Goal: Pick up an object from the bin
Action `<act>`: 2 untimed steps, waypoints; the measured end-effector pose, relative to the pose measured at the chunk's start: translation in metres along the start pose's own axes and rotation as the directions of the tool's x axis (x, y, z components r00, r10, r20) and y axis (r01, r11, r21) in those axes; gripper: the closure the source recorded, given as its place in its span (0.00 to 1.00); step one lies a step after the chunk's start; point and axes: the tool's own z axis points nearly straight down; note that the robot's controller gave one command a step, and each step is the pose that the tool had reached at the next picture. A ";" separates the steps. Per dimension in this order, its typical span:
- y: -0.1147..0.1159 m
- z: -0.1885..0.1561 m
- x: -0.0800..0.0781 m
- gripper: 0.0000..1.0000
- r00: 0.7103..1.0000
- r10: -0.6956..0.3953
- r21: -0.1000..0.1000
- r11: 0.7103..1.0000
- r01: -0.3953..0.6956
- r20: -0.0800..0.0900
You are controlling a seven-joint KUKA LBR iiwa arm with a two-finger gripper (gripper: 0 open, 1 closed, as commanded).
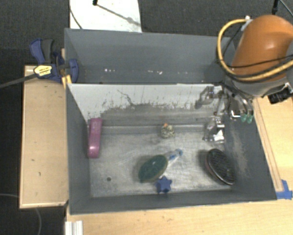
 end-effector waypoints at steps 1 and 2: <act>0.035 0.117 0.042 0.00 0.973 -0.231 -0.001 0.973 0.231 0.000; 0.096 0.172 0.072 0.00 0.907 -0.420 0.004 0.908 0.420 0.013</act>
Offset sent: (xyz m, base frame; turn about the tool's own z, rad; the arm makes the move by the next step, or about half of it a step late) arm -0.0403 0.0346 -0.1139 -0.2330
